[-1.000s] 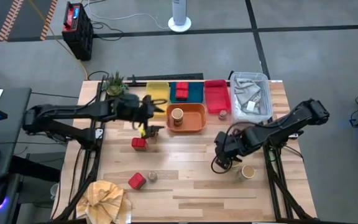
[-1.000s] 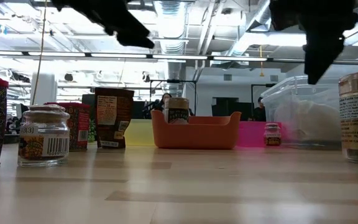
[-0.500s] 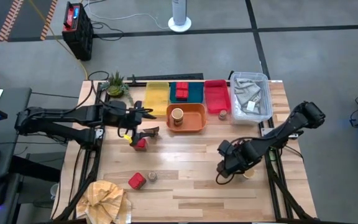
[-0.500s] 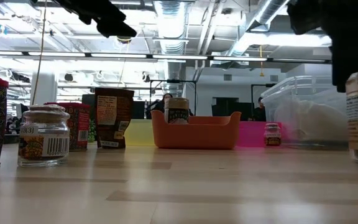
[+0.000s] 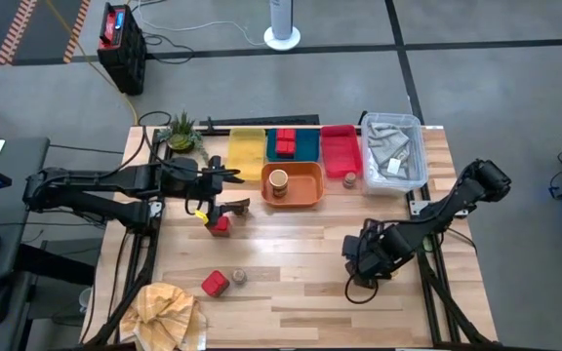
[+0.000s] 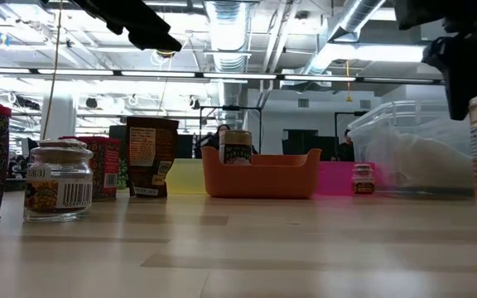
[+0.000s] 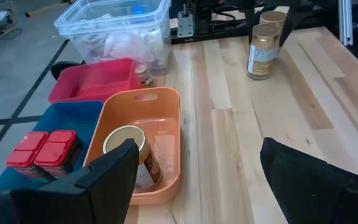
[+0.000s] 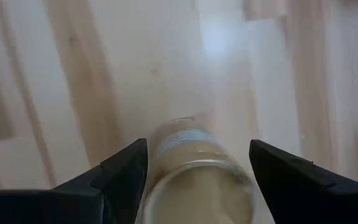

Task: Sort spices by type
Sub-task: Put the gold seasoning bottle into the orange bin, then put the brown seasoning bottle into the orange bin

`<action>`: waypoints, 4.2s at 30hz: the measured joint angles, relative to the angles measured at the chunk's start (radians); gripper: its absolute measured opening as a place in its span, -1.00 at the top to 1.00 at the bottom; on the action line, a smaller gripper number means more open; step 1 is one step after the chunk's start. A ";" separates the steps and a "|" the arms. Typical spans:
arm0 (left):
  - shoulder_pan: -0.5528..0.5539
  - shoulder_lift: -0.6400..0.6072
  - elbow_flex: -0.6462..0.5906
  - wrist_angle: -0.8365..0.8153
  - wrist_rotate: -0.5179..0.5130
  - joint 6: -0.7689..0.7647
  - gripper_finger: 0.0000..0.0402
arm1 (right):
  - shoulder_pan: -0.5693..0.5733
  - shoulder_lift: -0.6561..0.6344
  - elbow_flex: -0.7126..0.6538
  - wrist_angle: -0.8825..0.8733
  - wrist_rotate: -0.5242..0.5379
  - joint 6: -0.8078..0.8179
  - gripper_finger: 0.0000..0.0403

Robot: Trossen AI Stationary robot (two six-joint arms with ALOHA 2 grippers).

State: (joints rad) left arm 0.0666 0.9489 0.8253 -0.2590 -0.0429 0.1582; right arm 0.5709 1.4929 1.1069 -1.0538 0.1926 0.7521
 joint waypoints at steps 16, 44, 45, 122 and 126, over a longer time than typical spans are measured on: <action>0.000 0.001 0.000 -0.044 -0.026 0.021 -0.61 | -0.066 0.000 0.000 -0.029 -0.093 -0.117 -0.75; 0.000 0.001 0.000 -0.068 -0.079 0.008 -0.61 | -0.089 0.000 -0.064 -0.113 -0.168 -0.104 -0.50; 0.000 0.001 0.000 -0.068 -0.079 0.003 -0.61 | -0.090 0.000 -0.064 -0.113 -0.168 -0.106 -0.49; -0.196 -0.108 -0.441 0.369 -0.144 -0.291 -0.61 | -0.376 0.300 0.572 -0.392 -0.108 -0.277 -0.73; -0.196 -0.108 -0.441 0.371 -0.105 -0.341 -0.61 | -0.247 0.292 0.534 -0.484 -0.165 -0.082 -0.73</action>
State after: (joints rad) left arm -0.1299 0.8413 0.3847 0.1116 -0.1482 -0.1833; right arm 0.3243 1.7851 1.6412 -1.5373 0.0275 0.6700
